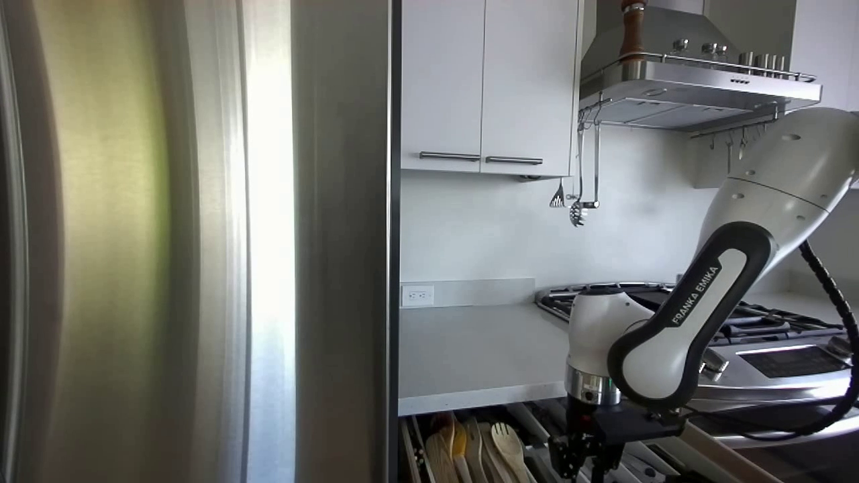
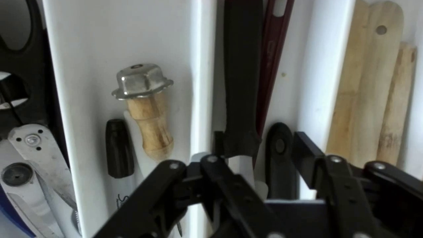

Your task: Remove a black cream spreader from the drawer and put it on the counter

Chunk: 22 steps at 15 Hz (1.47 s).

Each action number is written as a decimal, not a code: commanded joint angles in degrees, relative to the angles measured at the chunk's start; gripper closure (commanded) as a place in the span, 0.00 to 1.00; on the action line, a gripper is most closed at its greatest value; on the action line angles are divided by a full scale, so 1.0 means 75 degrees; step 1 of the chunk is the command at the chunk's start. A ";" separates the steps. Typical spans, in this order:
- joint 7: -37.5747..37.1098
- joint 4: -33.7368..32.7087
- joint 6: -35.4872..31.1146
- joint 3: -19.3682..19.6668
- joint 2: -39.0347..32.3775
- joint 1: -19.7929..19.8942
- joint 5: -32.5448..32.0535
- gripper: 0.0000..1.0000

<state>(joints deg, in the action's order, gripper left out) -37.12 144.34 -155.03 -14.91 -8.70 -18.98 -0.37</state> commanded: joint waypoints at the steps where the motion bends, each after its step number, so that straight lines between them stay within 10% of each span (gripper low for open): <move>1: -0.0760 -0.0158 -0.0107 0.0364 -0.0352 -0.0302 -0.0802 0.42; 22: -0.2445 -0.0707 0.0138 0.0992 -0.1055 -0.1023 -0.1806 0.49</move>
<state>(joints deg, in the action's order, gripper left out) -52.88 140.11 -154.99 -8.48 -14.97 -25.56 -12.19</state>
